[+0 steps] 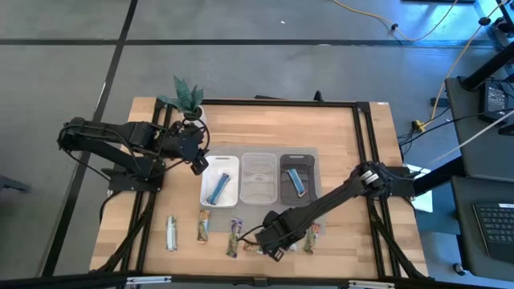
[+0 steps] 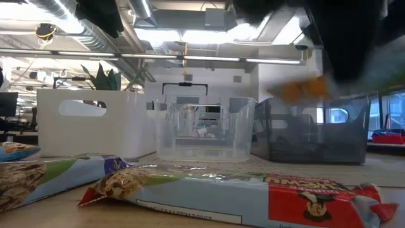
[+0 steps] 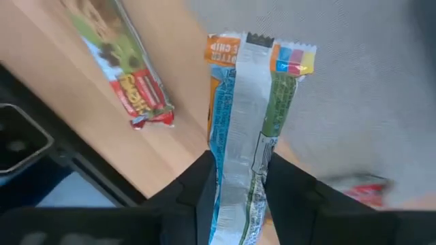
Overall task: Pick and place Granola Bars by type
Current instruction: Put the right orange granola bar into the transparent bin
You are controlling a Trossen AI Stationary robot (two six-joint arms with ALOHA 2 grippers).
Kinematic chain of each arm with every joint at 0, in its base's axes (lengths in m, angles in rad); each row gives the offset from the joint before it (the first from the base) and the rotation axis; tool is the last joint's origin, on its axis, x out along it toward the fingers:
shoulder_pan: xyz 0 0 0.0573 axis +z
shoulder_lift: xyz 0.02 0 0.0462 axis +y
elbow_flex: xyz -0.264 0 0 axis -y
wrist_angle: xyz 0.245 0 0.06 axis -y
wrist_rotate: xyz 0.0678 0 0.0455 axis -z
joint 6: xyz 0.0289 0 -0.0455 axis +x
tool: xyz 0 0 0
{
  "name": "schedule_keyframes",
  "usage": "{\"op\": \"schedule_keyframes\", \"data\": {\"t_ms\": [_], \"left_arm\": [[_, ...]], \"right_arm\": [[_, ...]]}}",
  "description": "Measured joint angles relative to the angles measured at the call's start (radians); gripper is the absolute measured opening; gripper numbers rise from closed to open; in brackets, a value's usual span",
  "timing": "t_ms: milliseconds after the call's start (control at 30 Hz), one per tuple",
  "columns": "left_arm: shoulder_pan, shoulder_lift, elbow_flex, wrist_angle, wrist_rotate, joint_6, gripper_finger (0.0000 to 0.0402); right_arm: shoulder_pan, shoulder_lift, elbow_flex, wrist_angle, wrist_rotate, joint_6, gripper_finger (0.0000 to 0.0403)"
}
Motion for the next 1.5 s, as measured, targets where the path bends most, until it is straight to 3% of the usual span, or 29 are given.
{"op": "schedule_keyframes", "data": {"t_ms": [233,433,867,1133,1500], "left_arm": [[0.0,0.0,0.0,0.0,0.0,0.0,0.0173],[0.0,0.0,0.0,0.0,-0.006,0.0,0.0176],[0.0,0.0,0.0,0.0,-0.006,0.0,0.0176],[0.0,0.0,0.0,0.0,-0.006,-0.001,0.0175],[0.0,0.0,0.0,0.0,-0.007,-0.001,0.0174]], "right_arm": [[-0.048,-0.002,0.239,-0.202,0.244,-0.048,0.0119],[-0.145,-0.002,0.322,-0.18,0.393,-0.083,0.0119],[-0.37,0.04,0.234,-0.071,0.269,-0.24,0.012],[-0.414,0.053,0.079,0.121,0.169,-0.278,0.012],[-0.422,0.053,-0.043,0.219,0.155,-0.276,0.012]]}}
